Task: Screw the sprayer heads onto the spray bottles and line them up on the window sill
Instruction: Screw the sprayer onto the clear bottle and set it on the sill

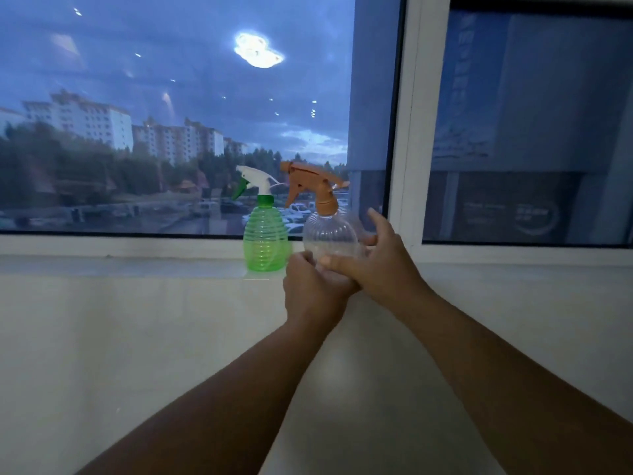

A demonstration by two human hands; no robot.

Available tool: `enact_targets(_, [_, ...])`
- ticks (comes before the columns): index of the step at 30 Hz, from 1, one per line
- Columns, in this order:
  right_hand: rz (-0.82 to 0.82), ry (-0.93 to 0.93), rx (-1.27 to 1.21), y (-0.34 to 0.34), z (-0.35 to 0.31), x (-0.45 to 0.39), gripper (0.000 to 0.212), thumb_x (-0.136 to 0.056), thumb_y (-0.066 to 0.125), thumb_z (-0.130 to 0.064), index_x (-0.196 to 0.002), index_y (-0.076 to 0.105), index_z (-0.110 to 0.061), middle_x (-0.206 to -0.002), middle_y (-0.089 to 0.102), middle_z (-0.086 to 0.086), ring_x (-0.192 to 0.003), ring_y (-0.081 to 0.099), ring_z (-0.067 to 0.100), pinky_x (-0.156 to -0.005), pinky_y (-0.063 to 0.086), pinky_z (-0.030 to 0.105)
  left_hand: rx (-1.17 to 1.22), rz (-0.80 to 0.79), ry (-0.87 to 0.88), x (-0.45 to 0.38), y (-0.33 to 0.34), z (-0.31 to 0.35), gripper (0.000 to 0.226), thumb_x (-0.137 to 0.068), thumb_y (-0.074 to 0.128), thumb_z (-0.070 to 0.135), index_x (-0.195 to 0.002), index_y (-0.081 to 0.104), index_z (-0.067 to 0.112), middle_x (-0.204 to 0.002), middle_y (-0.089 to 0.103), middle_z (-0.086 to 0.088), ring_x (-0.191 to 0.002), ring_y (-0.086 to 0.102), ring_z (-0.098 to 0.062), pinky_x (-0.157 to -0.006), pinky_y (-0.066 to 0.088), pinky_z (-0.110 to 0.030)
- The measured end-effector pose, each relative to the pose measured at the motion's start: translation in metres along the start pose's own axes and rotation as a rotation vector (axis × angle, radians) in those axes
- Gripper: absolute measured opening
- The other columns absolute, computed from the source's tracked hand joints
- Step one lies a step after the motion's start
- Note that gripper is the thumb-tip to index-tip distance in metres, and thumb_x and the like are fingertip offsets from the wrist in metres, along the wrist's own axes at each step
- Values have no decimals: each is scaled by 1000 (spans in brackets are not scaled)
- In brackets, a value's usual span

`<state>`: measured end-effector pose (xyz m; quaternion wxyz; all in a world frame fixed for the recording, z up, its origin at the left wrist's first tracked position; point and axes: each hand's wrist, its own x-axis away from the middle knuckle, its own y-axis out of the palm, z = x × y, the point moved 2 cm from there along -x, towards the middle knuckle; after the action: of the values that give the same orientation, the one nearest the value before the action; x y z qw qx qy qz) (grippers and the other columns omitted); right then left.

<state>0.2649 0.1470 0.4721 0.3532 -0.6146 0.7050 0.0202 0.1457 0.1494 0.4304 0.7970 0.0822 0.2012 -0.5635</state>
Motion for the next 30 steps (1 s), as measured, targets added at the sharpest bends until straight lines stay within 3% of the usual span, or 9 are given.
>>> enact_targets(3, [6, 6, -70, 9, 12, -28, 91, -68, 88, -43, -141, 34, -34, -129, 59, 3, -106, 65, 21, -90, 58, 43, -453, 181, 12, -23, 6, 2, 62, -64, 79, 52, -108, 57, 15, -106, 69, -4, -104, 66, -29, -90, 52, -44])
enact_targets(6, [-19, 66, -62, 12, 30, -46, 75, -72, 82, -47, -133, 41, -32, -118, 63, -2, -95, 67, 14, -83, 60, 39, -729, 106, 68, -41, 11, -4, 73, -70, 68, 67, -119, 60, 13, -118, 64, -9, -113, 58, -32, -94, 48, -44])
enact_targets(8, [-54, 82, -69, 13, 43, -54, 66, -77, 79, -44, -131, 44, -30, -109, 67, -5, -85, 68, 7, -75, 60, 31, -831, 79, 110, -50, 15, -9, 66, -81, 58, 64, -125, 59, 15, -127, 59, -12, -117, 53, -34, -94, 41, -44])
enact_targets(13, [-60, 85, -5, 16, 52, -67, 60, -87, 71, -41, -139, 47, -24, -83, 59, -18, -65, 62, -2, -56, 46, 16, -819, 52, 139, -61, 14, -10, 60, -88, 53, 62, -127, 57, 17, -124, 64, -12, -116, 56, -35, -93, 45, -44])
enact_targets(18, [-38, 125, 33, 20, 46, -73, 61, -84, 74, -42, -135, 48, -23, -106, 69, -1, -81, 69, 10, -71, 56, 30, -777, -11, 132, -66, 13, -8, 44, -90, 61, 51, -119, 61, 17, -117, 70, -10, -110, 62, -33, -91, 51, -46])
enact_targets(22, [-123, 160, 15, 14, 44, -73, 51, -91, 69, -36, -136, 46, -25, -93, 63, -10, -73, 63, 2, -54, 50, 16, -716, -14, 102, -67, 14, -9, 57, -84, 71, 52, -126, 57, 17, -121, 70, -7, -112, 64, -31, -93, 51, -46])
enact_targets(26, [-137, 168, 21, 8, 44, -72, 55, -91, 69, -34, -140, 46, -24, -115, 68, 1, -97, 68, 17, -90, 57, 40, -660, 14, 59, -65, 19, -11, 62, -79, 77, 53, -122, 55, 14, -119, 70, -9, -112, 63, -32, -91, 52, -47])
enact_targets(28, [-146, 183, 5, 9, 43, -71, 57, -91, 69, -34, -142, 45, -23, -117, 66, 1, -100, 66, 18, -91, 56, 39, -665, 26, 60, -64, 20, -13, 64, -79, 77, 54, -123, 56, 13, -120, 70, -9, -112, 63, -32, -91, 52, -46])
enact_targets(30, [-154, 191, 10, 8, 42, -67, 63, -92, 68, -35, -146, 40, -22, -123, 62, -1, -102, 62, 14, -81, 55, 31, -695, 45, 75, -62, 19, -14, 65, -79, 76, 55, -126, 56, 14, -123, 69, -8, -114, 62, -31, -93, 51, -46])
